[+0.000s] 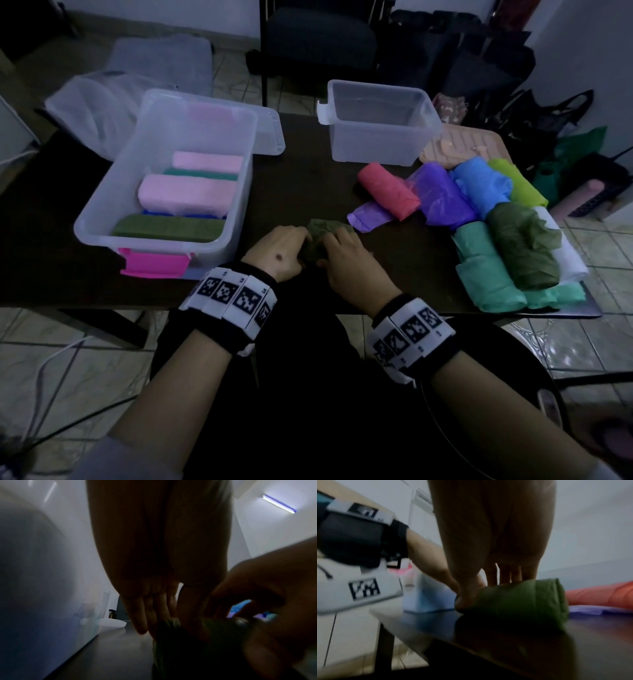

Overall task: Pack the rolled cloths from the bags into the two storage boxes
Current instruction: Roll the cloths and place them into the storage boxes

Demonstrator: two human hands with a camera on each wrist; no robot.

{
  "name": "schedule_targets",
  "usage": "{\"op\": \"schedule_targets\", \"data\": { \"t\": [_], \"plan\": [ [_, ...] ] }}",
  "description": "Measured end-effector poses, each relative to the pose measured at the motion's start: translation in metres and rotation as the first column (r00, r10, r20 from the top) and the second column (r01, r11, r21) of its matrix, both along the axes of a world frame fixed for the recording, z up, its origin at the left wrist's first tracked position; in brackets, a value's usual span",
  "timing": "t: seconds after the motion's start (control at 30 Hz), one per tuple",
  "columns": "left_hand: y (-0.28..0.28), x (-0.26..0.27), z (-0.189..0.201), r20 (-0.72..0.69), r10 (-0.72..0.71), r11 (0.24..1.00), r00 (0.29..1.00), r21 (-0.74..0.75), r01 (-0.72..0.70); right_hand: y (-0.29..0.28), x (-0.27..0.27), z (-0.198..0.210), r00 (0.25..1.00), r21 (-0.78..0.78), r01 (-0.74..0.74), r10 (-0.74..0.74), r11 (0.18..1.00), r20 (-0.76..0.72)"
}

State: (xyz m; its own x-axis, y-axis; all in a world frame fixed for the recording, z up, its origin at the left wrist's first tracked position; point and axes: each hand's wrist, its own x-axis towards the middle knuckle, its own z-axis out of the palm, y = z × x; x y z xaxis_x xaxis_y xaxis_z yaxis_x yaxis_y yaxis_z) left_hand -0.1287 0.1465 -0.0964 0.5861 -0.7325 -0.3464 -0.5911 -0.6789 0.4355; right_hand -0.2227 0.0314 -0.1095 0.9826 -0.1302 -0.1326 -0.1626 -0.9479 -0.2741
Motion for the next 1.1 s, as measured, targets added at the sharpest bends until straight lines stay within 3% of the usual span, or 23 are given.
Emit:
{"op": "schedule_targets", "data": {
  "t": [0.07,0.23,0.37,0.5,0.6,0.83,1.1],
  "plan": [
    [0.002,0.001,-0.002,-0.057,0.062,0.997,0.996,-0.033,-0.064,-0.001,-0.002,-0.003,1.000,0.022,0.000,0.001,1.000,-0.016],
    [0.006,-0.004,-0.010,0.026,0.190,0.948,0.981,-0.265,-0.177,-0.016,0.014,0.004,0.995,0.103,0.010,0.000,0.995,-0.102],
    [0.004,-0.001,-0.013,0.013,0.239,0.931,0.971,-0.287,-0.225,-0.033,0.034,0.019,0.970,0.072,-0.005,0.023,0.997,-0.242],
    [0.004,0.000,-0.012,-0.005,0.252,0.929,0.968,-0.279,-0.243,-0.043,0.050,0.020,0.936,0.101,0.077,-0.037,0.992,-0.350],
    [0.004,0.000,-0.011,-0.018,0.256,0.930,0.966,-0.269,-0.252,-0.038,0.053,0.013,0.906,0.028,-0.001,0.013,1.000,-0.423],
    [0.001,-0.004,-0.010,0.012,0.275,0.930,0.961,-0.259,-0.263,-0.020,0.035,0.005,0.965,0.005,-0.063,0.063,0.998,-0.254],
    [-0.005,-0.010,0.003,0.045,0.250,0.959,0.967,-0.147,-0.241,0.002,0.004,-0.010,0.995,-0.193,-0.068,0.051,0.979,-0.090]
  ]
}}
